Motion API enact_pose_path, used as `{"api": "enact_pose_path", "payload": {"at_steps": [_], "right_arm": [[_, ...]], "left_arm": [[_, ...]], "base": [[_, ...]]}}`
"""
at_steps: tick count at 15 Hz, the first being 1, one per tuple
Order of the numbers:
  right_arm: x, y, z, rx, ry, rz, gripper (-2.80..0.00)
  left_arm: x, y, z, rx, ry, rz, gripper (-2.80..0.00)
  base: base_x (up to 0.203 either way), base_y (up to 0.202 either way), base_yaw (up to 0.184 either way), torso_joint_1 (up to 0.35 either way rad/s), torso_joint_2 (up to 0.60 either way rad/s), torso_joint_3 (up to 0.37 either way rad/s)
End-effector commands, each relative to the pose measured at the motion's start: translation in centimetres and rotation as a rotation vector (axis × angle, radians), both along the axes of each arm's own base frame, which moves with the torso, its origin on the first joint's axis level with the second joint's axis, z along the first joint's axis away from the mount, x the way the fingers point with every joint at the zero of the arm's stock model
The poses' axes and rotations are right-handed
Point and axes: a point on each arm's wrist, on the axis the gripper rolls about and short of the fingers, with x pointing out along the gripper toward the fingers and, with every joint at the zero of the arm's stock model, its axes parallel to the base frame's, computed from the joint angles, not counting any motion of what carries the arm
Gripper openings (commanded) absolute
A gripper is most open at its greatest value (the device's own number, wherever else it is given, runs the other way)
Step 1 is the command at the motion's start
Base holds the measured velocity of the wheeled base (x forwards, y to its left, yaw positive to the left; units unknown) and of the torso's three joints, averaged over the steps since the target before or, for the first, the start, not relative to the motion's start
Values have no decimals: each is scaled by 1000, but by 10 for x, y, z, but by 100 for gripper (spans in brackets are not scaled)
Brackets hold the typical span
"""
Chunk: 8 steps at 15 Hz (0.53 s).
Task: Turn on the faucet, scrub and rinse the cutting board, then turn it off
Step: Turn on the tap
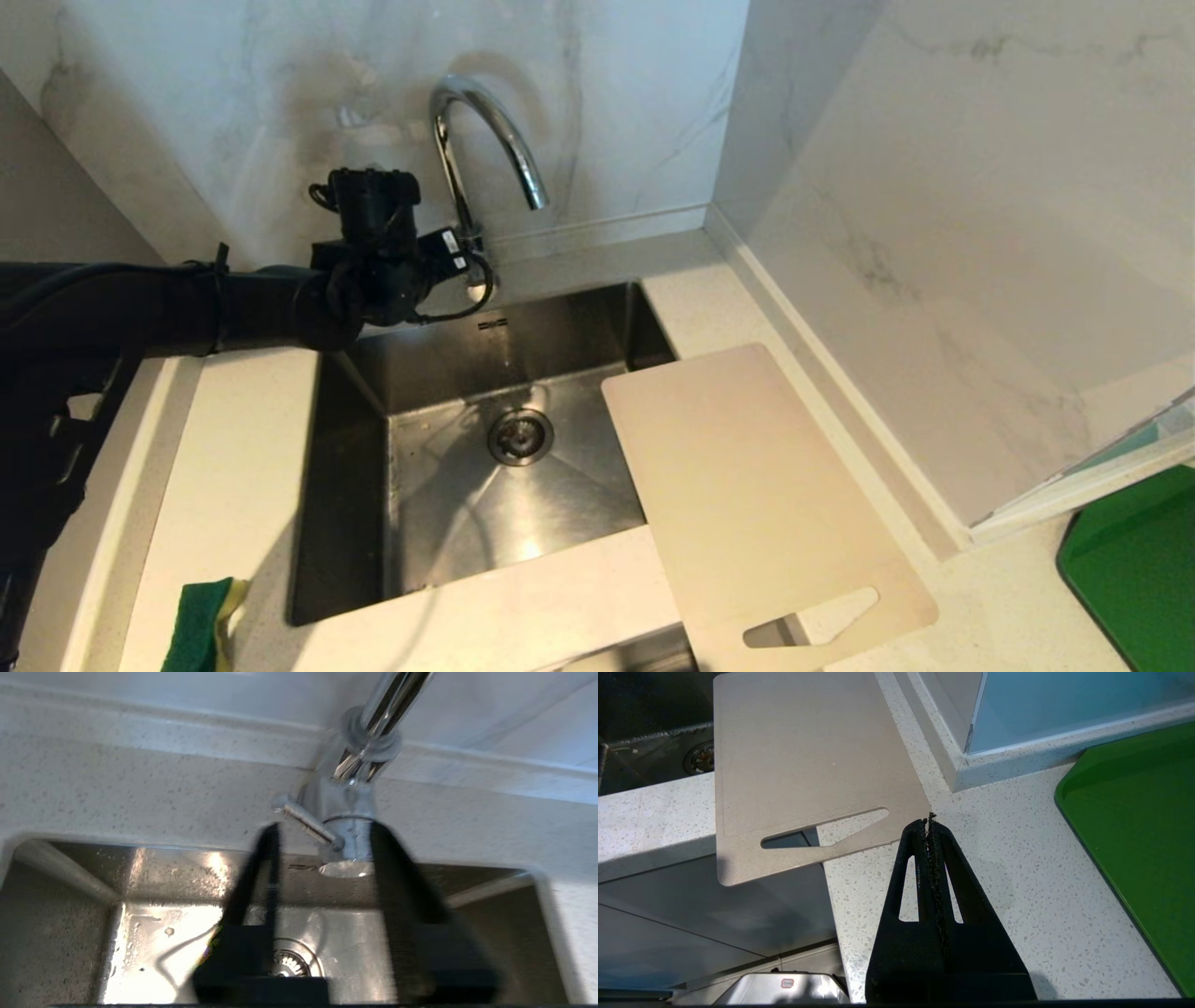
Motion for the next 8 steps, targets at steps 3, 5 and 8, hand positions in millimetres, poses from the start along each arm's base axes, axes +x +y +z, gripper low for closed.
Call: {"api": "enact_pose_path", "payload": {"at_steps": [3,5,8], "right_arm": [[0,0,0,0,1,0,-280],[0,0,0,0,1,0,-280],[0,0,0,0,1,0,-280]], "left_arm": [[14,2,-20,-4,-19,130,0],[13,2,-17,-26,-33,147,0],[11,-3,-17,-47,-39,165,0]], "base": [[0,0,0,0,0,0],[0,0,0,0,0,0],[0,0,0,0,0,0]]}}
